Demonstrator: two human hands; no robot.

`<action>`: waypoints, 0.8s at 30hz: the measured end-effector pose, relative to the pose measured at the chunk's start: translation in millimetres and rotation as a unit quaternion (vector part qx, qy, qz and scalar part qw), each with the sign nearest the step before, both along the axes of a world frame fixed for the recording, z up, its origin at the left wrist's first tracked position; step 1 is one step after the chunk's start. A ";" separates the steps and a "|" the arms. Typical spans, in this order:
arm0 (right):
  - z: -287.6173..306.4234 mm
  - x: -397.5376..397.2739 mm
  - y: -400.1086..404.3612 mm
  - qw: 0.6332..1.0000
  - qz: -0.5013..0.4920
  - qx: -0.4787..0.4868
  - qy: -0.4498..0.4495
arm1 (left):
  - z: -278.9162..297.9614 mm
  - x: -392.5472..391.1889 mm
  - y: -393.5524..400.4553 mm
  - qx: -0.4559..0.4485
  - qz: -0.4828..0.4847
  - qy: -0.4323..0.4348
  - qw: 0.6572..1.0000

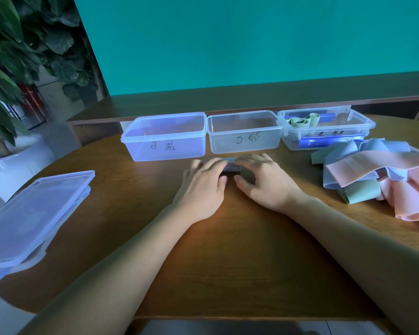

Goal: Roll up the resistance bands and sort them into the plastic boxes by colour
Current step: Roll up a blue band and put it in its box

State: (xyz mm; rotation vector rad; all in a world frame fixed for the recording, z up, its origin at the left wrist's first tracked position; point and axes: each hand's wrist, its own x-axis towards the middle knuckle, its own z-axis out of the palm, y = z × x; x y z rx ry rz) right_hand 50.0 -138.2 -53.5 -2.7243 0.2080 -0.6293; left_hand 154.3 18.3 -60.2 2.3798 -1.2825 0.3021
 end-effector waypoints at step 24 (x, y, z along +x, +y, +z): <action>-6.9 52.0 -30.0 0.999 -0.017 0.016 0.040 | 0.8 40.3 -29.6 0.020 0.019 0.037 0.999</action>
